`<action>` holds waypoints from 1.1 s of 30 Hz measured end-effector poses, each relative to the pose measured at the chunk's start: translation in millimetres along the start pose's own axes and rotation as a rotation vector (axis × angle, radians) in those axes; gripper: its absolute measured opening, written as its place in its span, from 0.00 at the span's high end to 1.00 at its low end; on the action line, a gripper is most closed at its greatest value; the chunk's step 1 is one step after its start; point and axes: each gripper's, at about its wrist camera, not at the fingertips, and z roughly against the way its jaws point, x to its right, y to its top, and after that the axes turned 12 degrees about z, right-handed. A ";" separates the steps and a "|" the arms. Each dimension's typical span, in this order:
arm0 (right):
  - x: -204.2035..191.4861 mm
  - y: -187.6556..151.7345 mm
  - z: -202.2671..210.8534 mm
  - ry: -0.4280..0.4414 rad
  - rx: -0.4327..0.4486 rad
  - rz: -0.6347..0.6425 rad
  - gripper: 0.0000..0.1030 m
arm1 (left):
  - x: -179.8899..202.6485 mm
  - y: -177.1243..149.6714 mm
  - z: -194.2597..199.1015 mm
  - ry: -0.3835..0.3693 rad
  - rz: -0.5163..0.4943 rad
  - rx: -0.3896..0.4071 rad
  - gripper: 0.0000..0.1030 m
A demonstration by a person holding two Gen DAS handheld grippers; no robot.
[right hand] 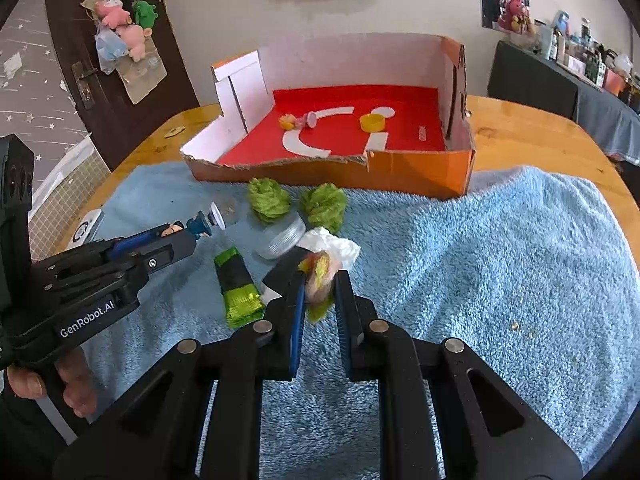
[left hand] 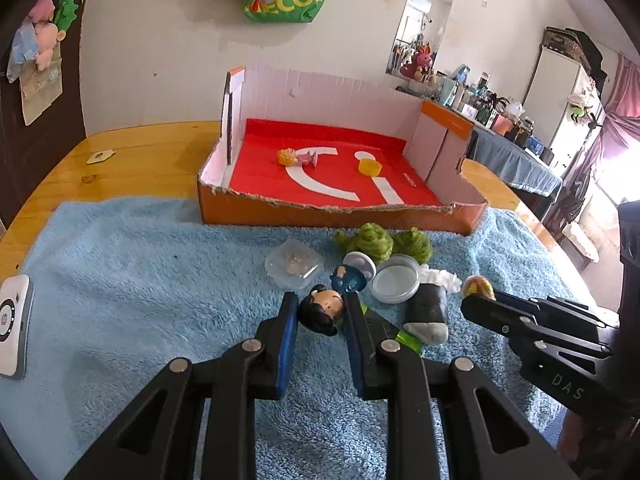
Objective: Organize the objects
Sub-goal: 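Lift the boy figurine with left tool while right tool carries the yellow figurine toward the box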
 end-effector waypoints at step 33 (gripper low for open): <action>5.3 54.1 5.7 -0.008 0.060 0.040 0.87 | 17.7 48.3 3.2 -0.019 -0.010 0.062 0.77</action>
